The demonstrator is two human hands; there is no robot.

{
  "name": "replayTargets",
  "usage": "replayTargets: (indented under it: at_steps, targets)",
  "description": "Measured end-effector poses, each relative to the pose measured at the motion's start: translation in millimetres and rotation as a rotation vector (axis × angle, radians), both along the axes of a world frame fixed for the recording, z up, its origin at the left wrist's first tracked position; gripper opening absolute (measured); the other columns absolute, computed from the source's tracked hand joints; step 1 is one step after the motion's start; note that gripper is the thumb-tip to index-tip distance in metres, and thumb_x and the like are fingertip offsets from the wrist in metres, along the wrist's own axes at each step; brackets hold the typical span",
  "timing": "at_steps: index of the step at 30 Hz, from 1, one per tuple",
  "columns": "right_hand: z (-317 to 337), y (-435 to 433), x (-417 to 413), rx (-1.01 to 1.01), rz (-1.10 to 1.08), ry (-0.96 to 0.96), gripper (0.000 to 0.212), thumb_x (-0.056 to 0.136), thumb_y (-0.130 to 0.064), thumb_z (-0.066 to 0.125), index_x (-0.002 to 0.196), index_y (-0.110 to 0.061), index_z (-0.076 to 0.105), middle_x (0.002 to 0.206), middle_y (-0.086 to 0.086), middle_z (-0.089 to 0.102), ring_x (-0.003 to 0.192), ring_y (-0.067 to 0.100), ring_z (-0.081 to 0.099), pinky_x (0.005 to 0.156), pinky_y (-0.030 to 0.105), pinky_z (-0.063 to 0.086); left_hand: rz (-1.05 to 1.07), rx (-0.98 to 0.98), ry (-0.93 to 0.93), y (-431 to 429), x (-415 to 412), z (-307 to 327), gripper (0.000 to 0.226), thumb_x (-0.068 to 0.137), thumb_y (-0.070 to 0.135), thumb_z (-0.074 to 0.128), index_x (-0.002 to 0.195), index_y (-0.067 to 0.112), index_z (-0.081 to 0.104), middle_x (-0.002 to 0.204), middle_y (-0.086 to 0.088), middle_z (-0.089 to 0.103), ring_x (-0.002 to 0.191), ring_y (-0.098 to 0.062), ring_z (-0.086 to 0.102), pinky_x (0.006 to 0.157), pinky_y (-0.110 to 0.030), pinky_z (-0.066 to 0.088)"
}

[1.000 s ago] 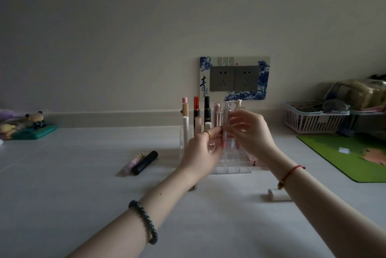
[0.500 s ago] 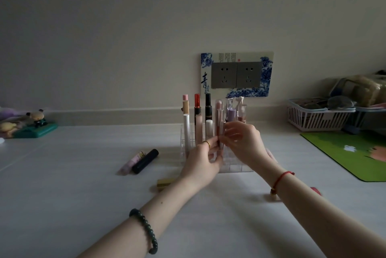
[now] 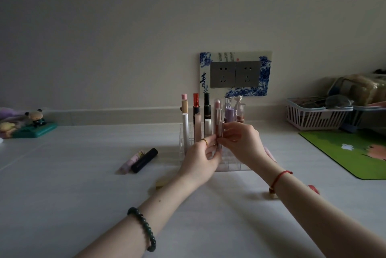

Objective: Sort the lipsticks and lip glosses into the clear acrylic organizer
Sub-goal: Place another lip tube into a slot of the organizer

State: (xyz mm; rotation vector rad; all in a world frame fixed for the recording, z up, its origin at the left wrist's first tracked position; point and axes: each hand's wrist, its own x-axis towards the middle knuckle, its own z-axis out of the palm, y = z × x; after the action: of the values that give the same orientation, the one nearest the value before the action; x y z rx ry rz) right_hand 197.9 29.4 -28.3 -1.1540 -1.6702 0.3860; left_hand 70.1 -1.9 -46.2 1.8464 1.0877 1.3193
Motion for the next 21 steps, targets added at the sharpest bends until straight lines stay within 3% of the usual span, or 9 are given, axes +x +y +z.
replayTargets:
  at_steps: [3,7,9,12,15,21]
  targets:
    - [2,-1,0,-0.008,-0.009,-0.014,0.032,0.067,-0.003,0.073,0.097,-0.011,0.067,0.074,-0.007,0.064,0.062,-0.005,0.059,0.063,0.001,0.045,-0.003,-0.003,-0.009,1,-1,-1,0.042,0.085,-0.001,0.054,0.126,0.003,0.047,0.092,0.026,0.05,0.083,0.018,0.049,0.072,0.005,0.037]
    - [10,-7,3,0.007,-0.021,-0.018,0.03,0.068,-0.006,0.073,0.098,-0.01,0.068,0.076,-0.004,0.066,0.066,0.005,0.063,0.075,0.018,0.051,0.003,-0.019,-0.036,0,-1,0,0.045,0.085,0.001,0.055,0.128,0.004,0.044,0.108,0.014,0.051,0.097,0.003,0.051,0.075,0.004,0.038]
    - [19,-11,7,0.02,-0.022,-0.003,0.03,0.069,-0.008,0.073,0.098,-0.009,0.067,0.08,0.0,0.068,0.069,0.007,0.064,0.077,0.02,0.051,0.006,-0.027,-0.051,-1,-2,0,0.047,0.085,0.002,0.056,0.13,0.002,0.042,0.119,0.003,0.051,0.105,-0.003,0.05,0.078,0.004,0.038]
    - [35,-21,20,0.044,-0.001,0.025,0.028,0.07,-0.009,0.071,0.098,-0.01,0.066,0.082,-0.002,0.067,0.068,0.004,0.065,0.071,0.013,0.052,0.01,0.004,-0.06,-6,-4,2,0.049,0.086,0.006,0.056,0.132,0.001,0.039,0.13,-0.006,0.05,0.113,-0.006,0.048,0.083,0.003,0.037]
    - [48,-33,42,0.054,0.03,-0.001,0.027,0.07,-0.009,0.069,0.097,-0.015,0.064,0.077,-0.011,0.065,0.064,-0.006,0.063,0.065,0.004,0.048,-0.021,0.085,-0.019,-16,0,7,0.046,0.087,0.011,0.056,0.131,0.007,0.043,0.124,0.002,0.053,0.112,-0.002,0.051,0.086,0.0,0.038]
    - [48,-58,92,-0.058,0.058,-0.281,0.027,0.068,-0.013,0.071,0.093,-0.021,0.066,0.077,-0.012,0.066,0.07,-0.004,0.064,0.066,0.004,0.048,-0.131,0.121,0.265,-35,33,4,0.039,0.084,0.026,0.06,0.122,0.027,0.054,0.116,0.009,0.062,0.106,0.002,0.055,0.092,-0.006,0.037]
